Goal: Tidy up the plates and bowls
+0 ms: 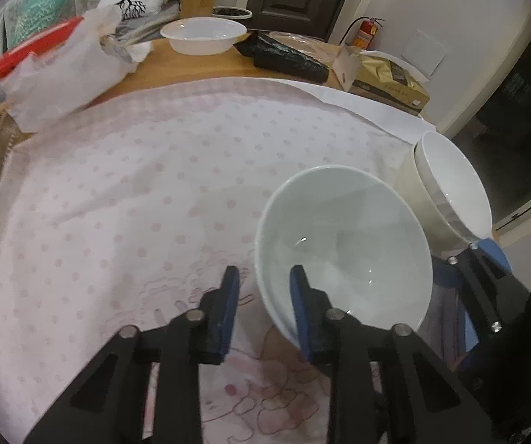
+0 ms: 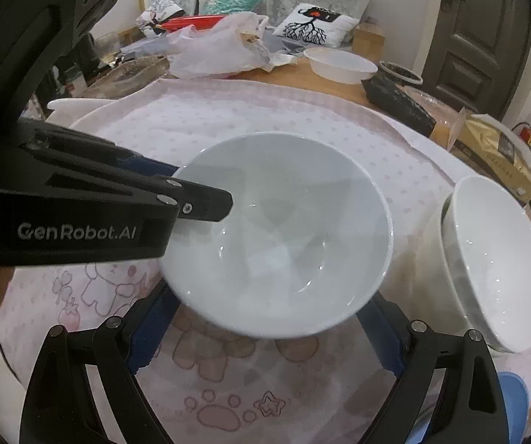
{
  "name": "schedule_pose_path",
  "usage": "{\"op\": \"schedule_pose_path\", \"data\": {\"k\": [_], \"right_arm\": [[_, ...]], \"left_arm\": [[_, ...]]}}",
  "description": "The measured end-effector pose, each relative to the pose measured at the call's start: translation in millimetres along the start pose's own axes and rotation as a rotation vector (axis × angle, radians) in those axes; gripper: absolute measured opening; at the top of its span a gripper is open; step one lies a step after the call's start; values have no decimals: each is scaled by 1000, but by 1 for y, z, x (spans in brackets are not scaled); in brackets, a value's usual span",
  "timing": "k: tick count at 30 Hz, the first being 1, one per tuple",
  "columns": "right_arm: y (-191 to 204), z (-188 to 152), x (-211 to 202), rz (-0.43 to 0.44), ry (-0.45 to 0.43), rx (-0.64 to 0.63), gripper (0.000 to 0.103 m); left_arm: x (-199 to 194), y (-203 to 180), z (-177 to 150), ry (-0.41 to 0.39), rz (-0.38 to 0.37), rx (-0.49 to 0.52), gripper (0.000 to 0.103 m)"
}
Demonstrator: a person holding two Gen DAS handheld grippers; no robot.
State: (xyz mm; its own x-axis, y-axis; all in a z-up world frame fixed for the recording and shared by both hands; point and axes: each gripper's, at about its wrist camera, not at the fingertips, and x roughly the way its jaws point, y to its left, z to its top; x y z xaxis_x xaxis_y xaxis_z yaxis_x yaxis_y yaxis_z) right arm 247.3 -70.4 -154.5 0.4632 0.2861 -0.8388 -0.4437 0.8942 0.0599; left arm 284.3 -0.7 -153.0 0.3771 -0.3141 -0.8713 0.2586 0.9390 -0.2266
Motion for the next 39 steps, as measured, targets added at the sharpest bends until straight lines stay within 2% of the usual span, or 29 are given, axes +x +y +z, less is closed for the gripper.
{"op": "schedule_pose_path", "data": {"k": [4, 20, 39], "right_arm": [[0, 2, 7, -7, 12, 12, 90], [3, 4, 6, -21, 2, 22, 90], [5, 5, -45, -5, -95, 33, 91]], "left_arm": [[7, -4, 3, 2, -9, 9, 13], [8, -13, -1, -12, 39, 58, 13], [-42, -40, -2, -70, 101, 117, 14]]}}
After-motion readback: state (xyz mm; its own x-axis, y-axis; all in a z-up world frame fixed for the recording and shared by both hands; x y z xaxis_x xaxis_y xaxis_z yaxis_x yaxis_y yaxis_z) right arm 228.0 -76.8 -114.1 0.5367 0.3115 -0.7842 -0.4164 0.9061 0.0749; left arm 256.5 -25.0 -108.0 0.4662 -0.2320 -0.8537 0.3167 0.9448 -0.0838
